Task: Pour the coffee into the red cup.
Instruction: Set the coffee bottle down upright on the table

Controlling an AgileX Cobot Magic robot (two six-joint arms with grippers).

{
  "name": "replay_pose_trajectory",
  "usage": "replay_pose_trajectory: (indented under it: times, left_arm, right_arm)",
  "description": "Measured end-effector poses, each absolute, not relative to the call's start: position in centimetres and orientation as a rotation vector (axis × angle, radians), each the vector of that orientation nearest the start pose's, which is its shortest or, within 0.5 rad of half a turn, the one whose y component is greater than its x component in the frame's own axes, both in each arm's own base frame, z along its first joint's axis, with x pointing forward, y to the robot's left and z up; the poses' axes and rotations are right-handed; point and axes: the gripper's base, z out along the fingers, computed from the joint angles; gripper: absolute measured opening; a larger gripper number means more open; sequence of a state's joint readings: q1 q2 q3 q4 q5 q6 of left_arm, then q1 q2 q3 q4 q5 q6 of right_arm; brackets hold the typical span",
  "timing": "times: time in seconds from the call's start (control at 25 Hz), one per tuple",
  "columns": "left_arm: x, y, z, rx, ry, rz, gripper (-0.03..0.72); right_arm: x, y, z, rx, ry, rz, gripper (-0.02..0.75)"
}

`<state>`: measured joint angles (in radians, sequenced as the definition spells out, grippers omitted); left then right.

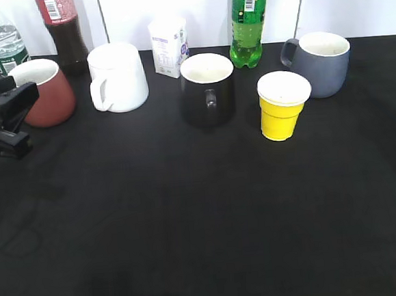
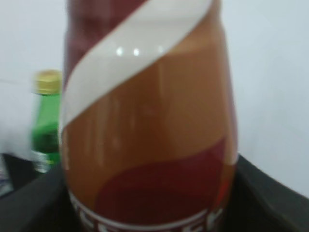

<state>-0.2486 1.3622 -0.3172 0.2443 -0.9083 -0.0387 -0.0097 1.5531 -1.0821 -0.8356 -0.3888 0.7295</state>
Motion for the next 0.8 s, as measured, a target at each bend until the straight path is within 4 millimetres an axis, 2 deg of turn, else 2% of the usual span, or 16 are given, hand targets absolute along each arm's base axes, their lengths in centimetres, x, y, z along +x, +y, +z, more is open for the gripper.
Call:
replay_pose_trajectory:
  times: [0.08, 0.16, 0.32, 0.52, 0.8]
  left_arm:
    - [21.9, -7.4, 20.9, 0.441, 1.583, -0.26, 0.272]
    - [21.9, -7.4, 20.9, 0.442, 1.583, -0.26, 0.272]
    - [21.9, -7.4, 20.9, 0.443, 1.583, -0.26, 0.272]
    - [21.9, -7.4, 20.9, 0.443, 1.583, -0.26, 0.272]
    - [21.9, -7.4, 20.8, 0.444, 1.59, -0.258, 0.272]
  right_arm:
    - [37.2, 0.1, 30.4, -0.181, 1.712, 0.165, 0.535]
    - [38.7, -1.2, 27.6, -0.156, 1.75, 0.149, 0.535]
    - [41.4, -2.0, 22.0, -0.092, 1.717, 0.144, 0.535]
    - [42.9, -3.0, 15.4, -0.023, 1.746, 0.108, 0.535]
    - [43.6, -3.5, 10.7, -0.06, 1.693, 0.023, 0.535]
